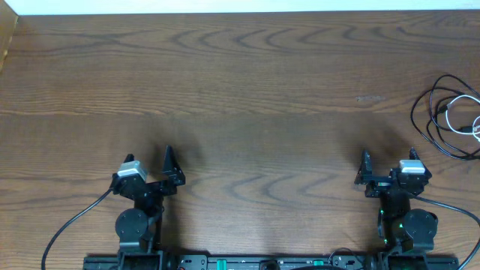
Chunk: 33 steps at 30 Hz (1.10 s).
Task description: Untangle cables
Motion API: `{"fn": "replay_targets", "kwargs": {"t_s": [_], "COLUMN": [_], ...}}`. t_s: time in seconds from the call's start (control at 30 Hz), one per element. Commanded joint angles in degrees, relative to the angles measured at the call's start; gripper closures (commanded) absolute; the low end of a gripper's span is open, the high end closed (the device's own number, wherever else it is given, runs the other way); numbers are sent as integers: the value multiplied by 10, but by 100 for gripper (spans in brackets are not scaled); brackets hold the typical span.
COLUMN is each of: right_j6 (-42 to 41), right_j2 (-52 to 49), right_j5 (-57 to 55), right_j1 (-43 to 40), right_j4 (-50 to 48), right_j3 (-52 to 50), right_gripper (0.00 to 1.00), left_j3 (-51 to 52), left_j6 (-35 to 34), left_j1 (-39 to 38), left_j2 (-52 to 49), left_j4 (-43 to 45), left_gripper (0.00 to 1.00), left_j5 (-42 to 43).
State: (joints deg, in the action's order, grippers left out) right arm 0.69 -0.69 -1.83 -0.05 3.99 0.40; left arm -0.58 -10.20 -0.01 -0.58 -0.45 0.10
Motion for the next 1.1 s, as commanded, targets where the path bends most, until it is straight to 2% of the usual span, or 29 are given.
{"fn": "replay_targets", "kwargs": {"t_s": [0.0,0.23,0.4,0.63,1.07], "right_j6": [7,7,7,7,7], "right_j2": [4,4,4,4,4], "right_j5": [3,3,3,3,3], "right_j1": [-4,-4,-4,-4,-4], "right_j4": [2,2,2,2,2], "right_j3": [-1,-1,-1,-1,-1], "right_gripper": [1,1,1,1,1], "left_j3": [3,3,3,3,3], "left_j6": [49,63,118,150,157], "left_j1": [2,-7,-40,-92,-98], "left_j2": [5,5,5,5,5], "left_j4": [-38,-36,-36,-36,-35], "left_gripper": [1,1,1,1,1], "left_j5": [12,15,32,29,46]}}
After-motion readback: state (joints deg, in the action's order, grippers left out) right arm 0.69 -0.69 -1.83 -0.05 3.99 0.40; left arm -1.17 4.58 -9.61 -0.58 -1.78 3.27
